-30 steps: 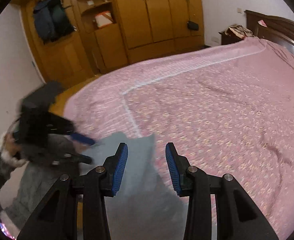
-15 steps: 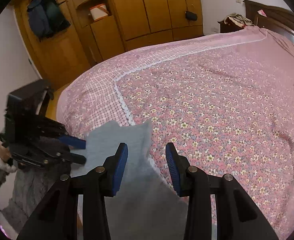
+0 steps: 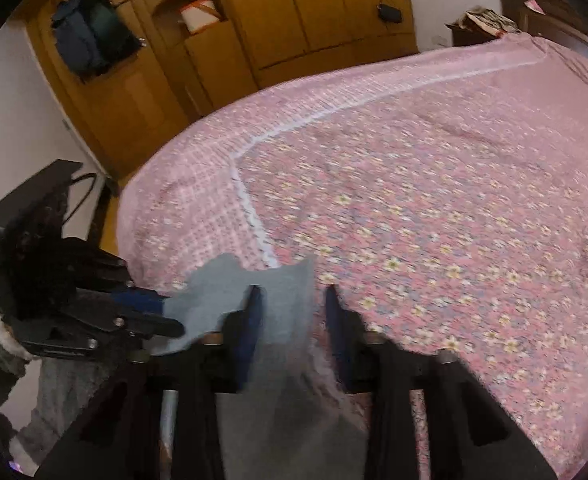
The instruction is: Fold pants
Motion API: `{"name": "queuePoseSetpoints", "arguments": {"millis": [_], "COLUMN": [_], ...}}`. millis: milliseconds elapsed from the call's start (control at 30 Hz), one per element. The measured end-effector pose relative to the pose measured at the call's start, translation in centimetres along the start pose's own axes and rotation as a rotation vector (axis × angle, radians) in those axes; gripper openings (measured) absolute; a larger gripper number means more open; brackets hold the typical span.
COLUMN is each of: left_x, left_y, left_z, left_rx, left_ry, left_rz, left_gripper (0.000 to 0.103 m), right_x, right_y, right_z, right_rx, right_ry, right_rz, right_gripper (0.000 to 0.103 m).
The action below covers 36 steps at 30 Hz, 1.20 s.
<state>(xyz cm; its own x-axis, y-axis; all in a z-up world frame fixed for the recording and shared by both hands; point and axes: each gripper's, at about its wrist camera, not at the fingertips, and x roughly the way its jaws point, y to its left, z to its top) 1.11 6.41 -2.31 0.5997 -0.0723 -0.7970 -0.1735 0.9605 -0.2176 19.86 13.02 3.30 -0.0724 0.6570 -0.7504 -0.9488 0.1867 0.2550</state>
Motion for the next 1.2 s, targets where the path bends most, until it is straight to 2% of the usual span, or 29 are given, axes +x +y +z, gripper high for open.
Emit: {"name": "queuePoseSetpoints", "arguments": {"millis": [133, 300, 433, 567, 800, 967, 1067, 1133, 1200], "left_x": [-0.5, -2.3, -3.1, -5.2, -7.2, -6.7, -4.7, -4.2, -3.8], "left_y": [-0.2, 0.3, 0.6, 0.8, 0.0, 1.1, 1.9, 1.9, 1.8], "left_z": [-1.0, -1.8, -2.3, -3.7, -5.9, -7.0, -7.0, -7.2, -7.4], "left_rx": [0.009, 0.004, 0.008, -0.031, -0.083, -0.111, -0.117, -0.115, -0.109], "left_ry": [-0.018, -0.048, -0.072, -0.09, -0.11, -0.096, -0.061, -0.039, -0.018], "left_rz": [-0.005, -0.019, -0.018, -0.039, 0.0, -0.004, 0.004, 0.024, 0.044], "left_gripper": [0.012, 0.006, 0.005, 0.005, 0.005, 0.005, 0.005, 0.005, 0.006], "right_x": [-0.2, -0.5, -0.7, 0.0, 2.8, 4.1, 4.3, 3.5, 1.6], "right_y": [0.9, 0.9, 1.5, 2.6, 4.6, 4.3, 4.0, 3.8, 3.4], "right_z": [0.0, 0.1, 0.2, 0.6, 0.9, 0.6, 0.3, 0.0, -0.9], "right_rx": [-0.056, -0.068, -0.09, -0.147, -0.219, -0.231, -0.219, -0.18, -0.108], "right_ry": [-0.011, -0.024, -0.04, -0.033, 0.0, 0.025, 0.017, -0.015, -0.051], "right_rz": [-0.024, -0.033, 0.007, 0.023, 0.045, 0.012, -0.002, -0.003, 0.017], "right_gripper": [0.004, 0.004, 0.004, 0.004, 0.004, 0.004, 0.005, 0.01, 0.025]}}
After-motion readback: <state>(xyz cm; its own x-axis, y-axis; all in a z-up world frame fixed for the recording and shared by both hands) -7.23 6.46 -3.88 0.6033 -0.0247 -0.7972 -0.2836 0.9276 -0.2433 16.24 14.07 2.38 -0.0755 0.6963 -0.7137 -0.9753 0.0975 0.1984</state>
